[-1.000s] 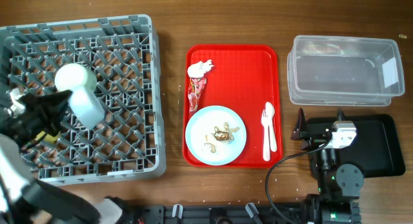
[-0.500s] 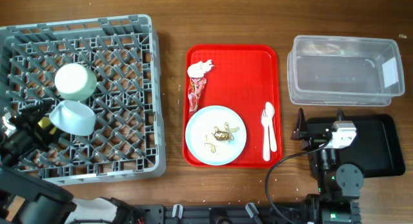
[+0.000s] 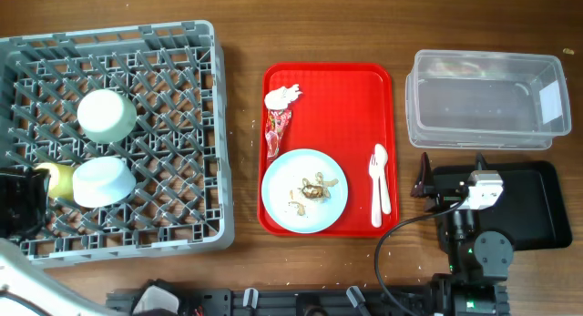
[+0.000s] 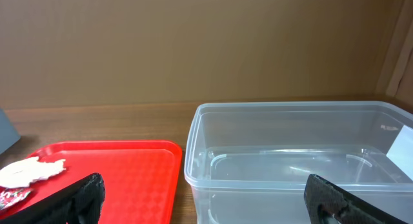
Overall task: Sort waste into correct bins and load items into the dishwasher rack
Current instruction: 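Carry the saucer to the rack and set it down, then move the left gripper to the white fork and grasp it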
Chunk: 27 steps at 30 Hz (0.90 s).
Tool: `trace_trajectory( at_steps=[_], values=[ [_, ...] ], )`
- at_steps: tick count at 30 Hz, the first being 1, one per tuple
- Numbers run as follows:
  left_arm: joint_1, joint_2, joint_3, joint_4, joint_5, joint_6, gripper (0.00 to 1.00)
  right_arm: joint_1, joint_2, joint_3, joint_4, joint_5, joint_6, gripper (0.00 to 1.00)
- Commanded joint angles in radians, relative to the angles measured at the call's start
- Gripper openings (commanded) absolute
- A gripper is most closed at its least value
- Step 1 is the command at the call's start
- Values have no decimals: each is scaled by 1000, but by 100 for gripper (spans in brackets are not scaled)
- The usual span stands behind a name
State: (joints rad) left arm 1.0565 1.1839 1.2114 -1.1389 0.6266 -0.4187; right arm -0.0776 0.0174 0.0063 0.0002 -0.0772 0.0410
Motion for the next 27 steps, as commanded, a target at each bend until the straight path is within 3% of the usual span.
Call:
trace_trajectory(
  at_steps=[1,7,9,13,18,21,23,25,26,27],
  values=[
    [-127,-22,8,40,-260,-42,4,-2,-3,-1,2,10,12,100],
    [-371,185,-18,156,-431,-67,4,-2,-3,-1,2,10,12,100],
    [-394,283,-18,138,-536,-119,4,-2,-3,-1,2,10,12,100],
    [-391,411,-18,63,-559,-121,4,-2,-3,-1,2,10,12,100],
    [-390,352,-17,-26,-561,-153,4,-2,-3,-1,2,10,12,100],
    [-392,182,-16,-24,-549,-170,4,-2,-3,-1,2,10,11,100],
    [-392,41,-16,-15,-496,-170,4,-2,-3,-1,2,10,12,100],
    [-392,-100,-16,-1,-296,-170,4,-2,-3,-1,2,10,11,100],
    [-399,-159,-16,1,-128,-170,9,-2,-3,-1,2,10,12,100],
    [-423,-195,-16,7,-18,-170,29,-2,-3,-1,2,10,12,100]
  ],
)
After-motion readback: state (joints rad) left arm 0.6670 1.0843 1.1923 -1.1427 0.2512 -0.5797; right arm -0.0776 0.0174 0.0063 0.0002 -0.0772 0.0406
